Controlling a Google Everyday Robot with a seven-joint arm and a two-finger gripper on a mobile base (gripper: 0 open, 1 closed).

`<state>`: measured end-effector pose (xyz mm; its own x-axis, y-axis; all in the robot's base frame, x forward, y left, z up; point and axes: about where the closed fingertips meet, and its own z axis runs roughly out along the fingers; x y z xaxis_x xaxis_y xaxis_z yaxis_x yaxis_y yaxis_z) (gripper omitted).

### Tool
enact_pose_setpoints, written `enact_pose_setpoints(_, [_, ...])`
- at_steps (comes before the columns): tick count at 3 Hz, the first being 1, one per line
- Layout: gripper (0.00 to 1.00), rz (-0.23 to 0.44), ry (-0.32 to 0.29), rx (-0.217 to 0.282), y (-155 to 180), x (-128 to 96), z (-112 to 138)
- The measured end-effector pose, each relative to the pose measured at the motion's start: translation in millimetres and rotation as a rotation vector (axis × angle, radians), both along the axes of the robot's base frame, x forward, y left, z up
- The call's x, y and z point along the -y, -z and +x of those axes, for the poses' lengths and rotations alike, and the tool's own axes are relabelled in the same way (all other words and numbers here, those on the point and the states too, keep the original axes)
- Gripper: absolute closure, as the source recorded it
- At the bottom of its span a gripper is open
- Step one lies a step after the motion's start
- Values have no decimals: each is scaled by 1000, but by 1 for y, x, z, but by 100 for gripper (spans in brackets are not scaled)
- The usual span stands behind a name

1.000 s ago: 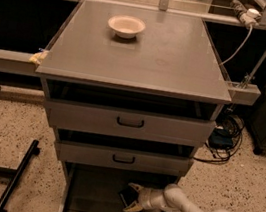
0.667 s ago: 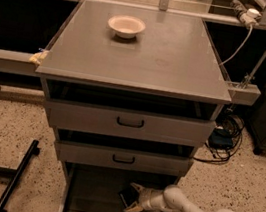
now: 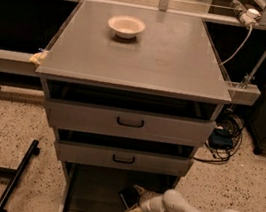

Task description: Pick rxbar chocolate from bottom drawer and place on counter

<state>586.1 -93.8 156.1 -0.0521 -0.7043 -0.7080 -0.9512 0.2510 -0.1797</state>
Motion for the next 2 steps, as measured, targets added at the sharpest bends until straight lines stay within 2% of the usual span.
enact_pose_setpoints(2, [29, 6, 85, -21, 15, 9, 4])
